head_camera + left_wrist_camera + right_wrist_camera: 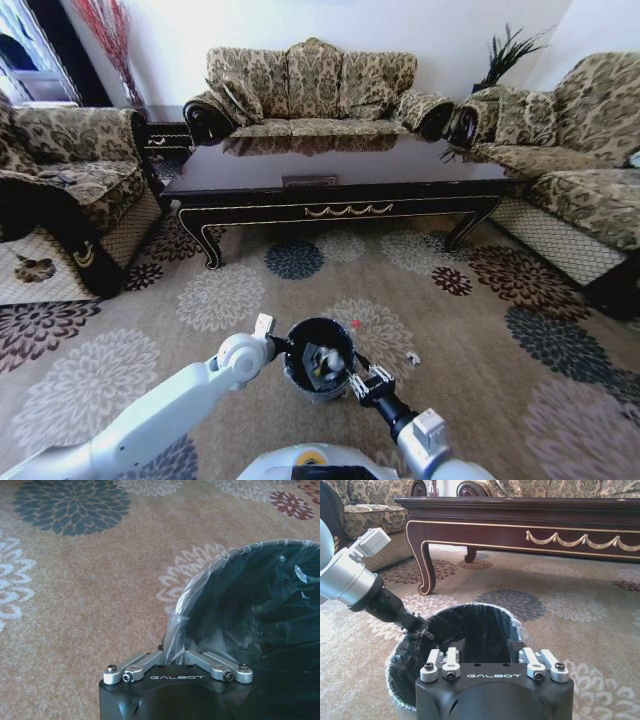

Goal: Move to the front of the table and pick up the trash from the floor, then place it into the trash bin.

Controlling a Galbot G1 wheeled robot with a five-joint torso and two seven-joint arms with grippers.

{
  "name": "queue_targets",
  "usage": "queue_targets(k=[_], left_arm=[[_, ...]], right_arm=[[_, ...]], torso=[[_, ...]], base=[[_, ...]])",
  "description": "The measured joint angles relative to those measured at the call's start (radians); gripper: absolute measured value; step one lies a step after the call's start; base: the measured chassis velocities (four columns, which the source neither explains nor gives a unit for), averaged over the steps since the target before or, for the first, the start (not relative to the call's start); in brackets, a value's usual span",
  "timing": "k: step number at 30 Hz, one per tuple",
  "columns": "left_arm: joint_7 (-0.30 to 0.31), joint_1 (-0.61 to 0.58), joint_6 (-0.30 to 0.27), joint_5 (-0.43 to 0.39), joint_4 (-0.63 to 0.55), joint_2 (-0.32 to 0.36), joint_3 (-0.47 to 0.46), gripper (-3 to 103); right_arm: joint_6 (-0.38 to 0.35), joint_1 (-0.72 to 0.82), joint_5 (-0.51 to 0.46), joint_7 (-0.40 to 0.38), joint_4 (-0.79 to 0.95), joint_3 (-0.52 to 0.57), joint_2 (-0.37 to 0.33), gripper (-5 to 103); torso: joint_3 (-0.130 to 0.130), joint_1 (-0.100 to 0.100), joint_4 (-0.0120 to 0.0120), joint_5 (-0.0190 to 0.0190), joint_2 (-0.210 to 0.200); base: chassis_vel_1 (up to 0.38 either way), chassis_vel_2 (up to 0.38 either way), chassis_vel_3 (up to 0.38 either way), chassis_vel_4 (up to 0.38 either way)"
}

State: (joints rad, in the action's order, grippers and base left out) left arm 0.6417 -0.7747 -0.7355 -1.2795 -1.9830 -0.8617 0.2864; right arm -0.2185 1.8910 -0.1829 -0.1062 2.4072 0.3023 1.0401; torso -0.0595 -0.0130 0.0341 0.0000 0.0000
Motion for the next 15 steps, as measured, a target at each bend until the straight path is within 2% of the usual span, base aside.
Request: queue_targets(k=[2,5,6,9,11,12,15], left_arm=[[0.000,-0.002,0.000,0.001,0.000,0.000,-0.003,0],[-0.001,-0.026,0.000,0.004,-0.002,0.004,-0.037,0],[-0.001,-0.026,0.000,0.004,-0.002,0.004,-0.037,0],[-0.006,-0.091,0.000,0.020,-0.017,0.020,-0.126,0],[-0.010,-0.118,0.000,0.025,-0.025,0.026,-0.160,0],[-0.019,-0.154,0.000,0.033,-0.034,0.036,-0.202,0],[-0.033,-0.196,0.000,0.039,-0.049,0.048,-0.253,0]], right_arm=[[0.000,0.002,0.000,0.000,0.001,0.000,0.001,50],[0.000,-0.009,-0.029,-0.011,0.009,0.022,0.009,66],[0.000,-0.009,-0.029,-0.011,0.009,0.022,0.009,66],[-0.009,-0.045,-0.113,-0.039,0.018,0.064,0.008,83],[-0.012,-0.055,-0.138,-0.044,0.020,0.075,0.006,83],[-0.018,-0.076,-0.181,-0.056,0.022,0.093,0.005,93],[-0.023,-0.101,-0.232,-0.070,0.016,0.114,0.005,97]], torso=[[0.000,0.000,0.0001,-0.0001,0.000],[0.000,0.000,0.0003,-0.0002,0.000],[0.000,0.000,0.0003,-0.0002,0.000],[0.000,0.000,0.0000,-0.0001,0.000],[0.000,0.000,-0.0003,-0.0002,0.000],[0.000,0.000,-0.0007,-0.0002,0.000],[0.000,0.000,-0.0004,-0.0002,0.000]], base=[[0.000,0.000,0.000,0.000],[0.000,0.000,0.000,0.000],[0.000,0.000,0.000,0.000],[0.000,0.000,0.000,0.000],[0.000,0.000,0.000,0.000],[0.000,0.000,0.000,0.000],[0.000,0.000,0.000,0.000]])
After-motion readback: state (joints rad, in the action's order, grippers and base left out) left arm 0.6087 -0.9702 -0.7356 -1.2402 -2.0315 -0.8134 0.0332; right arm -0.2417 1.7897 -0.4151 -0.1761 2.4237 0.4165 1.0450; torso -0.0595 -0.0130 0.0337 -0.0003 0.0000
